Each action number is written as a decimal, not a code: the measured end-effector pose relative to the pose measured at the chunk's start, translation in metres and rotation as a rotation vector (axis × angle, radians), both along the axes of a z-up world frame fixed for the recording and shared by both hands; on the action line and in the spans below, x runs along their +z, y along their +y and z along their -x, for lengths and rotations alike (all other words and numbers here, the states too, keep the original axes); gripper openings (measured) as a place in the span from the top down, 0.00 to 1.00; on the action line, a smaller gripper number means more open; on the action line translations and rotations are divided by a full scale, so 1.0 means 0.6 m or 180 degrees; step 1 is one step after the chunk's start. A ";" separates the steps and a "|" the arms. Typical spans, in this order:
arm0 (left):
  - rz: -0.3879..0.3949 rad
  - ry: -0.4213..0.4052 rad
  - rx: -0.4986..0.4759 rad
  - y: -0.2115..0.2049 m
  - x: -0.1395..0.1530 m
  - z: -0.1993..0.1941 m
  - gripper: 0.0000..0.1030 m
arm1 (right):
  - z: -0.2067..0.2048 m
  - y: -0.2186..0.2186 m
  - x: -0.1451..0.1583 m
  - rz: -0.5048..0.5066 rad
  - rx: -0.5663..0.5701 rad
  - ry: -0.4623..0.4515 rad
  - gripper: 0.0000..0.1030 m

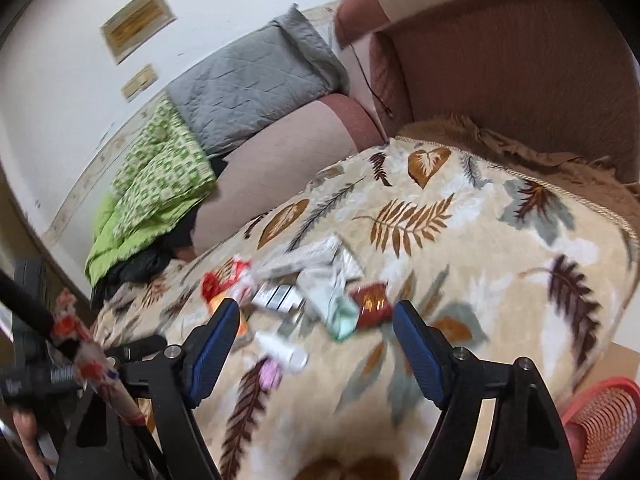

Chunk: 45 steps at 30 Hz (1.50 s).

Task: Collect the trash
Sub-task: 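Grasp the red candy wrapper with the right tool while the left tool grasps the pink foil ball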

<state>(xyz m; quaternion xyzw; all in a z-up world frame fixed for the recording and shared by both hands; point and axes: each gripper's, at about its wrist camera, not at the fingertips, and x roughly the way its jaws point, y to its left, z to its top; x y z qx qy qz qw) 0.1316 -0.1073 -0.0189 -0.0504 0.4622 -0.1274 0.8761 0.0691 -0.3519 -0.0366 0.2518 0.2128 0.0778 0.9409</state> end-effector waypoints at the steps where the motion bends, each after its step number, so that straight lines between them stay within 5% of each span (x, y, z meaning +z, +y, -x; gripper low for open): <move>1: 0.0014 0.0023 -0.0056 -0.012 -0.011 -0.015 0.00 | -0.031 -0.013 -0.006 -0.0076 0.0031 0.0048 0.24; 10: -0.0186 0.0297 -0.0245 -0.054 -0.119 -0.036 0.03 | -0.174 -0.043 -0.109 -0.0402 0.0004 0.0528 0.44; 12: -0.0428 0.0295 -0.0265 -0.068 -0.131 -0.033 0.06 | -0.184 -0.030 -0.122 -0.0291 0.0030 0.0564 0.45; 16: -0.0666 0.0392 -0.0252 -0.079 -0.153 -0.036 0.38 | -0.198 -0.015 -0.152 -0.0176 0.0074 0.0692 0.64; 25: -0.0465 0.0582 -0.0346 -0.072 -0.167 -0.034 0.85 | -0.171 -0.041 -0.161 -0.0358 -0.0102 0.0572 0.66; 28: -0.0545 0.0541 -0.0365 -0.076 -0.168 -0.026 0.82 | -0.160 -0.049 -0.159 -0.0451 -0.0142 0.0516 0.66; 31: -0.0539 0.0585 -0.0322 -0.078 -0.182 -0.034 0.57 | -0.160 -0.042 -0.157 -0.0427 -0.0114 0.0509 0.66; 33: -0.0604 0.0583 -0.0288 -0.080 -0.193 -0.042 0.58 | -0.163 -0.037 -0.161 -0.0426 -0.0086 0.0527 0.66; 35: -0.0550 0.0518 -0.0264 -0.076 -0.188 -0.040 0.79 | -0.167 -0.032 -0.162 -0.0424 -0.0079 0.0539 0.66; 45: -0.0290 0.0038 -0.0040 -0.052 -0.112 -0.020 0.79 | -0.146 -0.035 -0.143 -0.0397 -0.0177 0.0278 0.66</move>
